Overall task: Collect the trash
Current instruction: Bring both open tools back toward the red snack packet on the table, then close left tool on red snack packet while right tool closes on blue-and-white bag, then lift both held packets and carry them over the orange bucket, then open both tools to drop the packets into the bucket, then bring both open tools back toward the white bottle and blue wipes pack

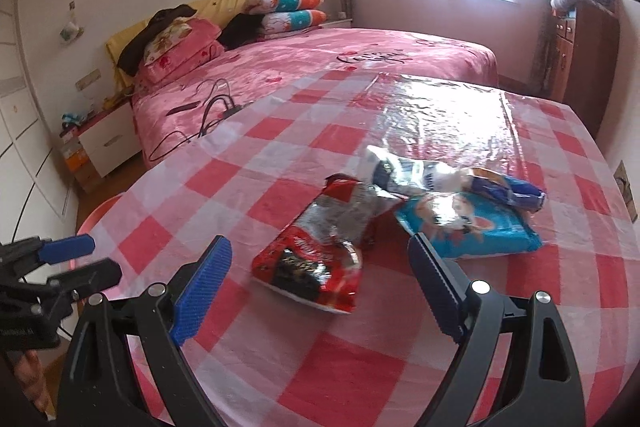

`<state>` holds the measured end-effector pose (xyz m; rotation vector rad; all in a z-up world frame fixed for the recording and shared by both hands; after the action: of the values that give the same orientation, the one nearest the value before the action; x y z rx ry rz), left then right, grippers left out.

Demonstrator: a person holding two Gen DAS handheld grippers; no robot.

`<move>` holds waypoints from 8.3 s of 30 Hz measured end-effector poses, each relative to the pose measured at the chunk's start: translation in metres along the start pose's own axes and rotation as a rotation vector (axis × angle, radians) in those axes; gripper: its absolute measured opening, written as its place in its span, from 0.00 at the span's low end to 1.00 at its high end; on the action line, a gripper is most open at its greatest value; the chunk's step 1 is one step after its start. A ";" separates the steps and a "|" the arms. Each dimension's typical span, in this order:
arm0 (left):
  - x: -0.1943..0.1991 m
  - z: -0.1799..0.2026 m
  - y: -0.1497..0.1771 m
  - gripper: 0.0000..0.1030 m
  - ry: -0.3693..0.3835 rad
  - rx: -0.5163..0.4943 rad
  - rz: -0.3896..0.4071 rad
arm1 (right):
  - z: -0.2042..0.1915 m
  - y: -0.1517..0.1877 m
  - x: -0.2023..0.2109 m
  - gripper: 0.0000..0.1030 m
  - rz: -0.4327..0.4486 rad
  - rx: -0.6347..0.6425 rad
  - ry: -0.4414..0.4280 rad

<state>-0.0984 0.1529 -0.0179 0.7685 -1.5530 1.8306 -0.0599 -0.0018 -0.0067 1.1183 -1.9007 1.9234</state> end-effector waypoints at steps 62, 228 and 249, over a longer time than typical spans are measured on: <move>-0.116 0.129 -0.039 0.54 0.067 -0.192 -0.039 | 0.159 -0.023 -0.061 0.74 -0.131 -0.251 0.114; 0.004 -0.161 -0.015 0.74 -0.011 0.320 0.085 | -0.143 -0.019 -0.031 0.89 -0.047 0.129 -0.163; 0.006 -0.087 -0.023 0.82 0.014 0.196 0.062 | -0.085 -0.015 -0.019 0.89 -0.027 0.073 -0.087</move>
<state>-0.0883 0.2420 -0.0109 0.8017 -1.4174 2.0517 -0.0678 0.0859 0.0029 1.2626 -1.8618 1.9746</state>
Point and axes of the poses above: each gripper's, at about its wrist camera, not at the fingertips, and x roughly against the way its jaws point, z to its right, y to its underside, the point moved 9 cm from there along -x, roughly the way its jaws point, and after that the axes turned 1 degree about x, right-handed, at the moved point
